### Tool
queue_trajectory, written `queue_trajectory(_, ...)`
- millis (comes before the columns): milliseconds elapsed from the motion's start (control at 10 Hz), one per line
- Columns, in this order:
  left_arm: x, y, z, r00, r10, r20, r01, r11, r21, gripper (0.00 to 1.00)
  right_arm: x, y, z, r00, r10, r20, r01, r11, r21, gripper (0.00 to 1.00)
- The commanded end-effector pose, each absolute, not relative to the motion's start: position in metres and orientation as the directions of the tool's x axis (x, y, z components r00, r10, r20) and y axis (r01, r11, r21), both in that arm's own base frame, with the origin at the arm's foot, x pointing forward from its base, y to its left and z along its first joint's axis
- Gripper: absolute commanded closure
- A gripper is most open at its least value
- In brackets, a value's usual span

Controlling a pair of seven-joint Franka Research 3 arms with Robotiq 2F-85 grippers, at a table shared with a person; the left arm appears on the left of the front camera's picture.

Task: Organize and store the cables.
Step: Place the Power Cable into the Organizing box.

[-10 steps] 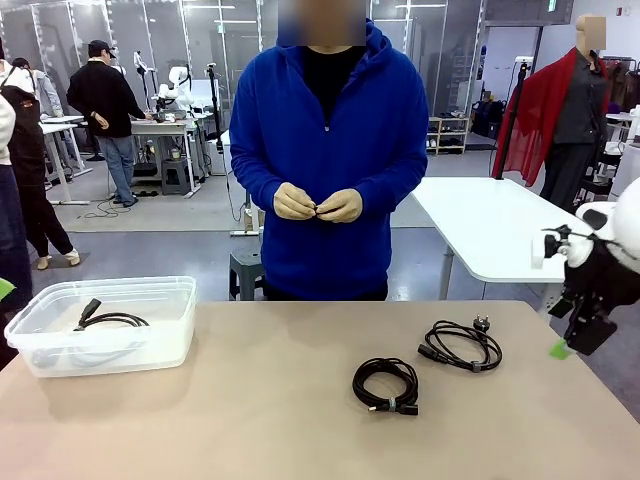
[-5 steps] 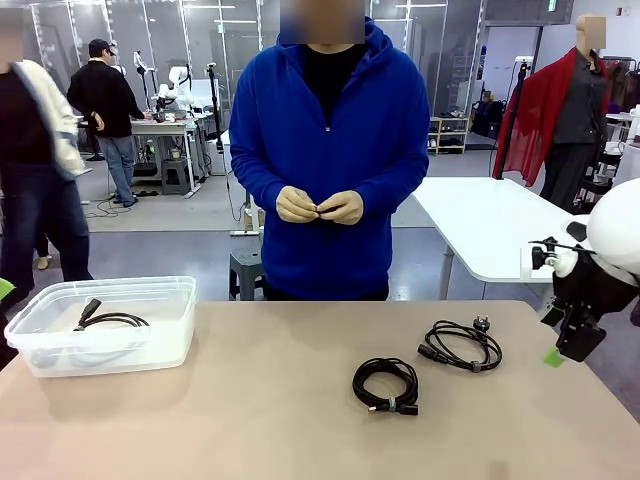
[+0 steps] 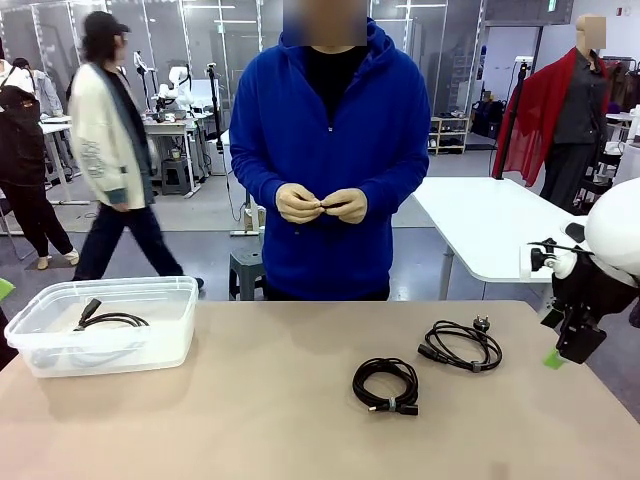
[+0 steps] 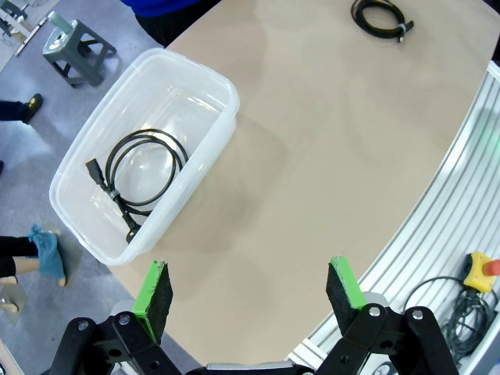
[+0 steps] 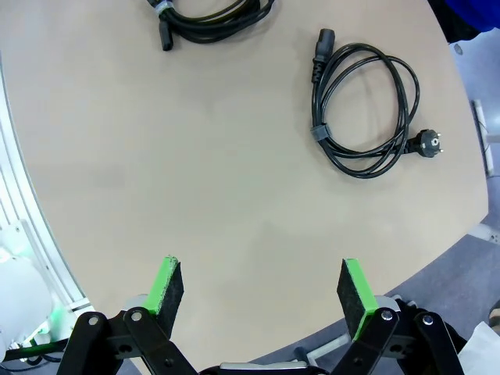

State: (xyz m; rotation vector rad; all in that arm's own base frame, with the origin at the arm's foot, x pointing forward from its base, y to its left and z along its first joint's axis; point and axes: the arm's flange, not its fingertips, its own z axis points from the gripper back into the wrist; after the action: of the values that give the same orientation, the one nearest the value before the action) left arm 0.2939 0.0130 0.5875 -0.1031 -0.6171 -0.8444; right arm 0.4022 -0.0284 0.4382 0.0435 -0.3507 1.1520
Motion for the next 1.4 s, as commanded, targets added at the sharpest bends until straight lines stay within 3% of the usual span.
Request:
queue_trajectory(0,0.294,0.012,0.587,0.501,-0.670,0.548,0.729,0.668,0.150,0.00,0.415,-0.026,0.431,0.285,0.919,0.272,-0.931,0.333,-0.151,0.00)
queue_trajectory(100,0.294,0.012,0.587,0.501,-0.670,0.548,0.729,0.668,0.150,0.00,0.425,-0.020,0.427,0.192,0.945,0.264,-0.955,0.242,-0.170,0.00)
queue_trajectory(500,0.294,0.012,0.587,0.501,-0.670,0.548,0.729,0.668,0.150,0.00,0.462,0.004,0.417,0.104,0.981,0.167,-0.975,0.133,-0.177,0.00)
queue_trajectory(900,0.294,0.012,0.587,0.501,-0.670,0.548,0.729,0.668,0.150,0.00,0.509,0.018,0.384,0.145,0.977,0.158,-0.980,0.163,-0.110,0.00)
queue_trajectory(1300,0.294,0.012,0.587,0.501,-0.670,0.548,0.729,0.668,0.150,0.00,0.534,0.026,0.346,0.107,0.988,0.109,-0.991,0.115,-0.071,0.00)
